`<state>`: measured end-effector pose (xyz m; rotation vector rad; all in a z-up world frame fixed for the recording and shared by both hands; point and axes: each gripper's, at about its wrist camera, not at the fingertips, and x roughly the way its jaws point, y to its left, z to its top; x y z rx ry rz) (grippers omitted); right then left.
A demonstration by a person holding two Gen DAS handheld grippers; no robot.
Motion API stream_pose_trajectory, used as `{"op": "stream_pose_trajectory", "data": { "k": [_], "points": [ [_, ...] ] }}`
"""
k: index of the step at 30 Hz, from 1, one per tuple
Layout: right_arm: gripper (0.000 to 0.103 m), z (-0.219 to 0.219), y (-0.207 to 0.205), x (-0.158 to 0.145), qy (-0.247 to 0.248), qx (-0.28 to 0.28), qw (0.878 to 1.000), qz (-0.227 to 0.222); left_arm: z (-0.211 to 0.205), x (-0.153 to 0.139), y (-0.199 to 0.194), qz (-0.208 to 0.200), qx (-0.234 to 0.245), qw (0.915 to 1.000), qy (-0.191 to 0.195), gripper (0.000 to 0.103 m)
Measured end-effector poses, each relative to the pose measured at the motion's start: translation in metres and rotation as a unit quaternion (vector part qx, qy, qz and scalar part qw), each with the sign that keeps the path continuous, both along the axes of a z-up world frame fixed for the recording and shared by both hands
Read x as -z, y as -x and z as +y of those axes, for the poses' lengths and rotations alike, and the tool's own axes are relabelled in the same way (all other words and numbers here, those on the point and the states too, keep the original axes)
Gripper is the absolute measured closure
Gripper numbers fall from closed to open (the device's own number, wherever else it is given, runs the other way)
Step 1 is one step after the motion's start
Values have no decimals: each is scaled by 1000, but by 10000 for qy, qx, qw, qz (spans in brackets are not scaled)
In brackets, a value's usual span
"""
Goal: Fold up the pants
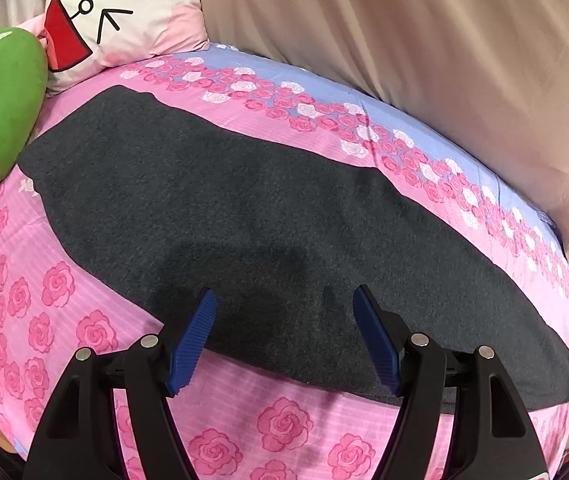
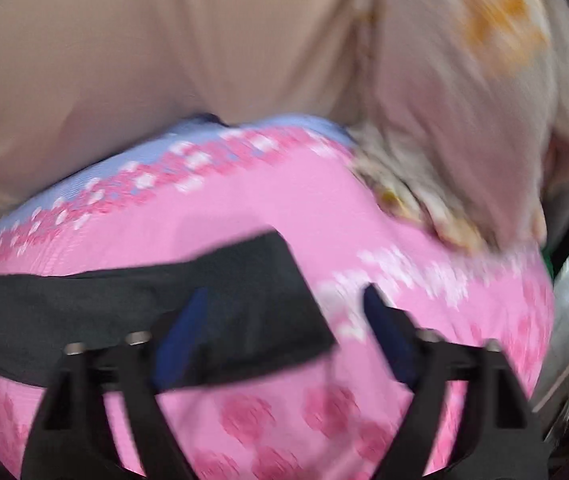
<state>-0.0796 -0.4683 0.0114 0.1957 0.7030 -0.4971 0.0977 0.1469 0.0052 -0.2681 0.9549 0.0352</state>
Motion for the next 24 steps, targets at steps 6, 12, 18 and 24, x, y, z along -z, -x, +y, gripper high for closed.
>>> {"op": "stream_pose_trajectory", "data": {
  "k": [6,12,18,24],
  "points": [
    [68,-27,-72,51,-149,34,9955,931,11,-6,10,-78,-117,9999,-55,35],
    [97,-20,-38,13,53,361,9993,128,32,-9,6,-146,-375,9991,-133,35],
    [86,-35,-8,39,-315,915,9937,561,44,-4,-3,-165,-434,9989,5,35],
    [42,26,60,24,-456,786,9958,-100,122,-13,10,-384,-1252,9896,596,32]
  ]
}}
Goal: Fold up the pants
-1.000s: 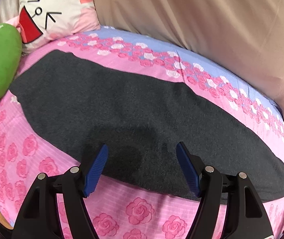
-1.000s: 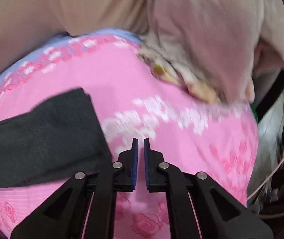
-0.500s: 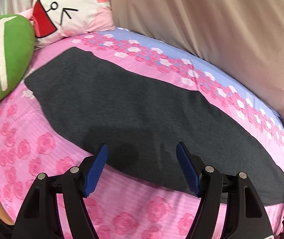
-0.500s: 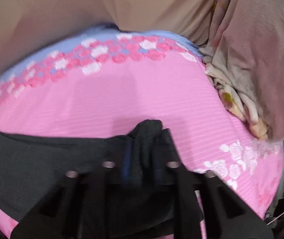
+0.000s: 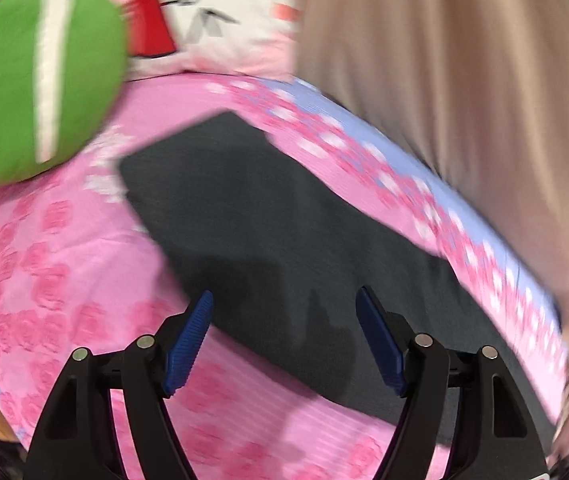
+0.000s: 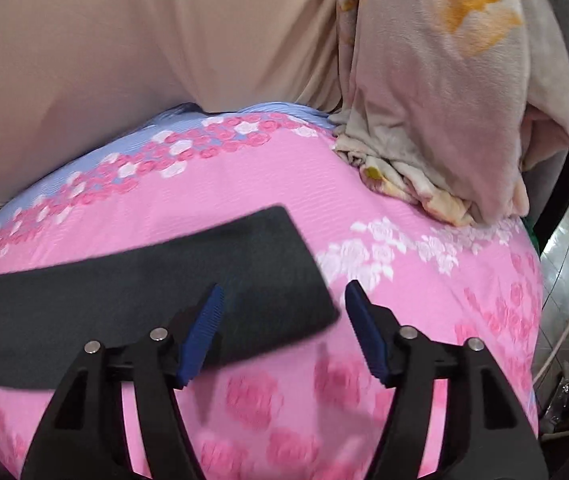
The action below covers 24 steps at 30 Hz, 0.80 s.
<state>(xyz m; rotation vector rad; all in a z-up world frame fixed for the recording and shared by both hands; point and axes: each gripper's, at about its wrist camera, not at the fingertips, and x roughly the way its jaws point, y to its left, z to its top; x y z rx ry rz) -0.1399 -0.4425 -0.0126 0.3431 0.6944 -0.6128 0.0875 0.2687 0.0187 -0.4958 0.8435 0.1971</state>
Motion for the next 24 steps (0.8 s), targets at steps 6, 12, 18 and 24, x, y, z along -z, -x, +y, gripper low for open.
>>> {"op": "stream_pose_trajectory", "data": {
  "k": [6,12,18,24],
  "points": [
    [41,52,10,12,187,48,9997,125,85,24,-16,154,-783,9931,859,32],
    [35,75,8,14,178,-45,9996,193,102,47,-44,429,-734,9935,763,87],
    [35,50,23,24,-406,104,9991,5,57,6,-15,104,-425,9986,-285,73],
    [35,0,23,30,-1173,148,9919,-462,-49,-20,14,-308,608,9905,-1194,46]
  ]
}}
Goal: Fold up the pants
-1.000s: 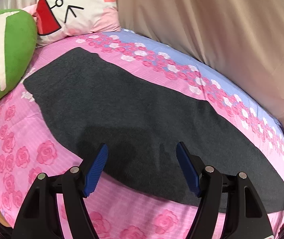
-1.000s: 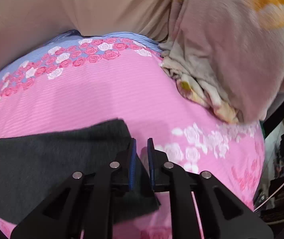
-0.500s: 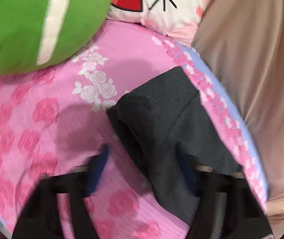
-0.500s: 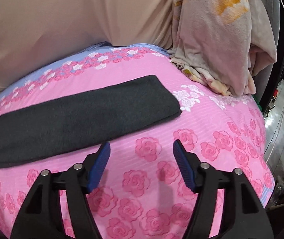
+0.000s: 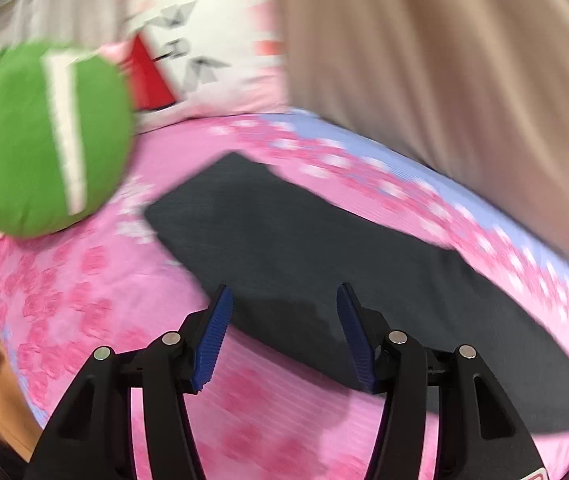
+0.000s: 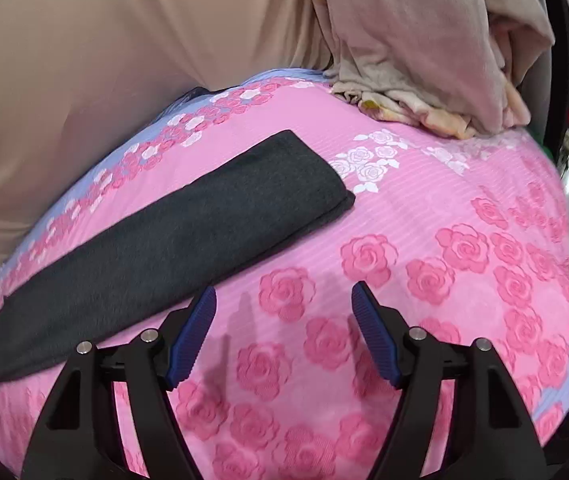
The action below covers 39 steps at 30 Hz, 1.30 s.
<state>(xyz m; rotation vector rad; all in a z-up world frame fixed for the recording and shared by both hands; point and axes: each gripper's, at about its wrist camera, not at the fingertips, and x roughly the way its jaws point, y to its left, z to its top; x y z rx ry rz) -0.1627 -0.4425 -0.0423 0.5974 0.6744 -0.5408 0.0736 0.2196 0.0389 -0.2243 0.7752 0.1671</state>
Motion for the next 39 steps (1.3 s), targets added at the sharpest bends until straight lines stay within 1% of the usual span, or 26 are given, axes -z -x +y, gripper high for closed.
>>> {"op": "stream_pose_trajectory", "data": {
  "k": [3,5,7,9,10,11,12,13,14,15,17,18,21,23,24,25,26,27,28,29,30,33,36,37,38,39],
  "points": [
    [35,-19,-12,2,-113,-64,9999,-28,-47,4,6,43,590,9982,20,41],
    [35,-30,-23,2,-69,-51,10000,-3,-77,8,7,103,866,9961,-115,41],
    [35,-41,-31,5,-140,-21,9999,-42,-99,12,7,181,1086,9937,-193,41],
    [34,-50,-35,9,-294,-17,9994,-159,-117,15,9,207,1273,9914,-223,35],
    [39,-52,-38,11,-357,-13,9992,-202,-124,16,10,212,1324,9907,-241,35],
    [46,-52,-39,11,-307,5,9993,-230,-130,17,9,219,1389,9897,-268,35],
    [76,-49,-39,7,-203,-25,9994,-289,-135,19,10,240,1422,9891,-310,34],
    [102,-46,-38,4,-203,-86,9991,-364,-140,20,10,259,1452,9884,-351,34],
    [102,-43,-36,-2,-177,-115,9986,-488,-143,20,9,273,1473,9879,-390,34],
    [102,-38,-32,-11,-46,-130,9980,-618,-147,20,11,278,1487,9876,-408,34],
    [102,-24,-25,-32,382,-156,9961,-775,-153,21,11,273,1538,9866,-462,34],
    [102,-22,-23,-36,441,-149,9957,-806,-155,22,11,281,1545,9864,-490,34],
    [102,-32,-31,-21,317,-70,9984,-465,-161,25,12,307,1626,9848,-530,34],
    [102,-39,-35,-2,-60,-53,9997,-213,-164,28,11,357,1692,9833,-560,33],
    [98,-41,-37,4,-173,-66,9998,-107,-165,29,12,375,1701,9830,-589,32],
    [96,-40,-38,6,-161,-25,9998,-68,-166,30,13,372,1712,9825,-626,31],
    [91,-39,-36,8,-126,57,9999,-51,-167,31,14,368,1719,9822,-666,29],
    [73,-38,-34,8,-125,93,9999,-42,-168,31,15,374,1728,9818,-686,29],
    [46,-36,-32,7,-97,181,9998,-52,-168,31,16,368,1760,9813,-683,29],
    [35,-35,-29,5,-20,293,9995,-70,-167,30,17,357,1774,9813,-662,29],
    [31,-34,-26,3,42,350,9993,-87,-167,30,18,350,1787,9812,-644,28],
    [31,-39,-27,5,-141,262,9995,-135,-165,31,19,343,1817,9808,-613,27],
    [31,-46,-39,13,-360,166,9992,-111,-164,33,18,365,1809,9810,-595,27],
    [34,-47,-41,14,-359,177,9991,-148,-164,33,18,366,1798,9813,-575,27],
    [41,-48,-43,13,-337,176,9991,-164,-162,32,19,355,1780,9819,-547,27],
    [62,-49,-44,14,-359,159,9991,-160,-161,31,19,342,1763,9823,-539,27]
  ]
}}
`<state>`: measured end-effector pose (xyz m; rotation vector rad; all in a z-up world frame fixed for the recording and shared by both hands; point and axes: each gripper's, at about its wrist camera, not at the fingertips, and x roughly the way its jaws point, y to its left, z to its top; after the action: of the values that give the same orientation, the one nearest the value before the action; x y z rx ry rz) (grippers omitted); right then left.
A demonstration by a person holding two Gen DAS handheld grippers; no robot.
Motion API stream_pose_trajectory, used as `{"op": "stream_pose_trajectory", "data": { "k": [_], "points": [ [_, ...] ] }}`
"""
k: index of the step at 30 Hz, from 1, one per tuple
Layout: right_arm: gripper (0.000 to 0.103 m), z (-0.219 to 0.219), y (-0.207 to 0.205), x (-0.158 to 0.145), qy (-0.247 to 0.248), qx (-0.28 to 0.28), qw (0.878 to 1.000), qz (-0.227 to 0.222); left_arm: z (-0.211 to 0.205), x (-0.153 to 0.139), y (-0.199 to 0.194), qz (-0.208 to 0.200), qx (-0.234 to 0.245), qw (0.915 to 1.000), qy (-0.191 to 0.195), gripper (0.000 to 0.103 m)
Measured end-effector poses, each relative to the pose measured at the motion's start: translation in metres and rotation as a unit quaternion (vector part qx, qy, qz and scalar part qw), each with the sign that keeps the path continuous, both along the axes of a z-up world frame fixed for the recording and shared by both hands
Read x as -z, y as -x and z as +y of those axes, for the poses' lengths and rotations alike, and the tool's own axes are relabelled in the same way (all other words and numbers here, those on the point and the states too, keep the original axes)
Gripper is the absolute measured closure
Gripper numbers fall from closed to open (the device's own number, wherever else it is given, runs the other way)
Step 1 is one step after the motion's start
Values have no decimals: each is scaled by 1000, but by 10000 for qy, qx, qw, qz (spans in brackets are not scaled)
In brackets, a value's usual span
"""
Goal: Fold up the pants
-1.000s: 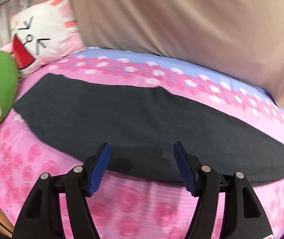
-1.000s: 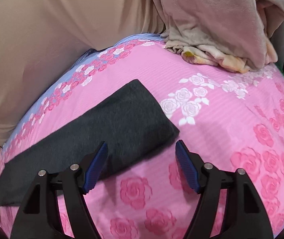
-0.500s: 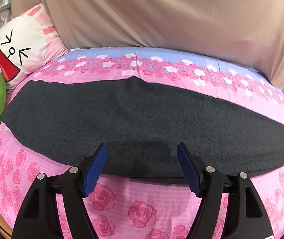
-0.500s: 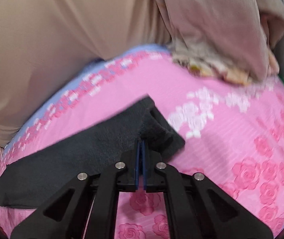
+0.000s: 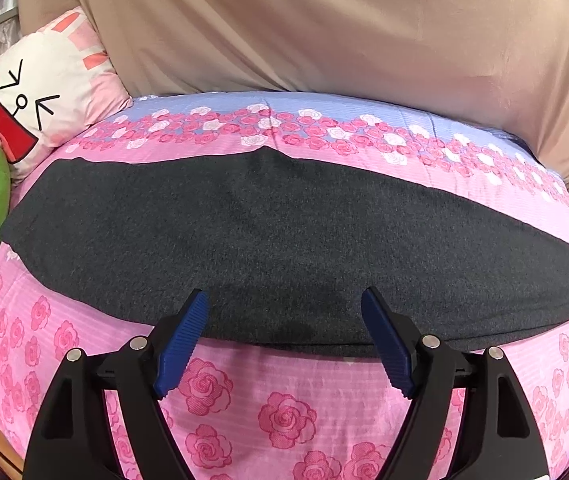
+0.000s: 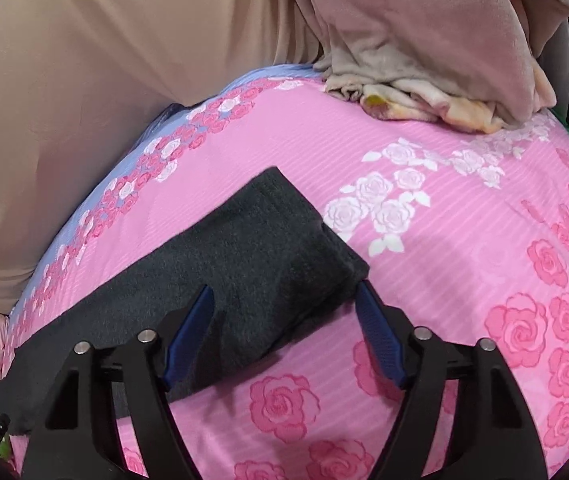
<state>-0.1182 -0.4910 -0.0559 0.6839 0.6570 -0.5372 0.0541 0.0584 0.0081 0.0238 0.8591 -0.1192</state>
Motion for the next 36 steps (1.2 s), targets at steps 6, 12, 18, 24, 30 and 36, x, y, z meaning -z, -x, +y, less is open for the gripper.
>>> {"op": "stream_pose_trajectory", "data": {
  "k": [6,12,18,24,30,36],
  "points": [
    [97,17,8,-25,141,-24,9988,-476,20,-6,-2,-80,-252,9996,59,27],
    [97,80,-16,-83,843,-487,9927,-709,52,-7,-2,-60,-483,9985,268,27],
    [97,157,-61,-117,949,-1275,9826,-965,75,4,8,58,-477,9982,371,27],
    [97,262,-124,-135,1306,-2235,9616,-910,95,7,12,25,-623,9977,277,27],
    [97,370,-189,-111,1500,-3184,9345,-523,112,8,12,3,-660,9977,124,27],
    [97,425,-216,-71,1647,-3603,9182,-28,124,10,12,-45,-652,9978,-72,27]
  ]
}}
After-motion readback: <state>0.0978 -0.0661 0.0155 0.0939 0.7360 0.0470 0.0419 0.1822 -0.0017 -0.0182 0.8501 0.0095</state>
